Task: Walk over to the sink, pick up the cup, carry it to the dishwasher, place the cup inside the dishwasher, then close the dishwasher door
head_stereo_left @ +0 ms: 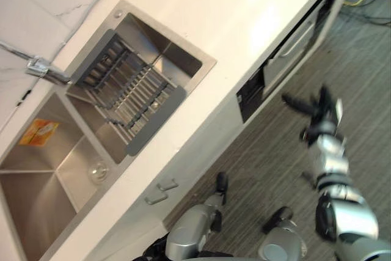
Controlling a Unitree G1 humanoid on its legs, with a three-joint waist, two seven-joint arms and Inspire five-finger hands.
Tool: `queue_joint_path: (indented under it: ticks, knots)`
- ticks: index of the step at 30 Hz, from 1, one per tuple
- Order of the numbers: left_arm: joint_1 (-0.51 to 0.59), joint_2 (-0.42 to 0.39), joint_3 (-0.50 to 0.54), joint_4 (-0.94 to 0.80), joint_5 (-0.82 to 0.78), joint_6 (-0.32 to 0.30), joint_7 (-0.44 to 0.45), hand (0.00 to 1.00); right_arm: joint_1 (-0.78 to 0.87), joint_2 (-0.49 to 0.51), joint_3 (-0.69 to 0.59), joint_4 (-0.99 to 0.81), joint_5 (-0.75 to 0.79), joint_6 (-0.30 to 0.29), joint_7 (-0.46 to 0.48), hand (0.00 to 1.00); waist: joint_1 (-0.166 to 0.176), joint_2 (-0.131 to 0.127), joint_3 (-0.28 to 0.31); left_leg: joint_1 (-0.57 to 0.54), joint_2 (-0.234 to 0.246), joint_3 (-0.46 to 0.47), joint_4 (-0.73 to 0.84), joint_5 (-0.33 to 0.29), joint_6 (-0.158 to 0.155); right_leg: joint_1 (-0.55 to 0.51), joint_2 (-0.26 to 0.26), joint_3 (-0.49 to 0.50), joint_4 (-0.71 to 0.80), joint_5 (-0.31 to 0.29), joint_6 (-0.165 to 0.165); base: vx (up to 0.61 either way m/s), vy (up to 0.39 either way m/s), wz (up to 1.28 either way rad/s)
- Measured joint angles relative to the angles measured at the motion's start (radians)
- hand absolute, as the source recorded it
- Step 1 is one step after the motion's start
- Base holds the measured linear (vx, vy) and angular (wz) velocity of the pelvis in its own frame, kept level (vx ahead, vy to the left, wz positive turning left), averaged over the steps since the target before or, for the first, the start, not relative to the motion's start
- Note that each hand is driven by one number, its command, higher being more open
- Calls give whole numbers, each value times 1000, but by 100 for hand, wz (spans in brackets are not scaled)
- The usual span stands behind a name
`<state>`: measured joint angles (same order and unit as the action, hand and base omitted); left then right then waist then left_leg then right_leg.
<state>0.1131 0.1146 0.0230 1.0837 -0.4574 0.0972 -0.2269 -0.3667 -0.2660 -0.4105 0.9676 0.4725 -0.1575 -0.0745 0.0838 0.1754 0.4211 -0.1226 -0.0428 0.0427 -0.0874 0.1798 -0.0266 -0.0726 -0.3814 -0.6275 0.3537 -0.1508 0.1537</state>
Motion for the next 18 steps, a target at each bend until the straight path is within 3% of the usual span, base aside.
queue_joint_path:
  ticks: [3,6,12,14,15,16,17,18]
  knots:
    - [1,37,25,30,9,-13,4,100,161,91,-51,128,76,-9,7,100,-26,-52,-15,10,14,25,0,-7,-9,2,21,24,-28,14,-3,-11,-64,-28]
    - [0,58,38,45,18,-2,10,100,274,132,-59,169,70,-12,-3,100,-31,-80,-38,22,27,46,-5,-12,-13,11,51,48,-72,39,-3,-58,-41,-32]
    - [2,99,72,60,25,76,10,100,381,188,-66,186,-33,-19,-38,100,-41,-148,-103,26,23,40,-6,-22,3,28,56,39,-95,36,6,-76,-4,2]
    - [12,105,90,60,25,85,10,100,391,209,-72,185,-51,-23,-36,100,-40,-175,-114,37,9,33,-6,-32,17,46,42,31,-86,24,27,-20,14,19]
    - [24,109,100,59,25,90,9,100,402,222,-88,184,-88,-19,-24,100,-36,-201,-126,49,-7,30,-5,-41,30,63,21,27,-78,13,59,22,16,19]
    - [30,109,110,59,25,94,9,100,411,226,-93,182,-105,-17,-12,100,-30,-213,-136,59,-18,30,-4,-47,39,72,9,26,-72,9,78,109,57,20]
    - [43,109,124,57,25,94,7,100,425,229,-101,178,-140,6,18,100,-17,-235,-152,74,-44,30,7,-66,60,91,-21,27,-55,5,121,184,66,27]
    - [54,109,130,58,25,91,5,100,430,222,-104,175,-171,45,59,100,-14,-249,-162,85,-63,8,21,-88,79,90,-46,94,16,28,100,211,76,43]
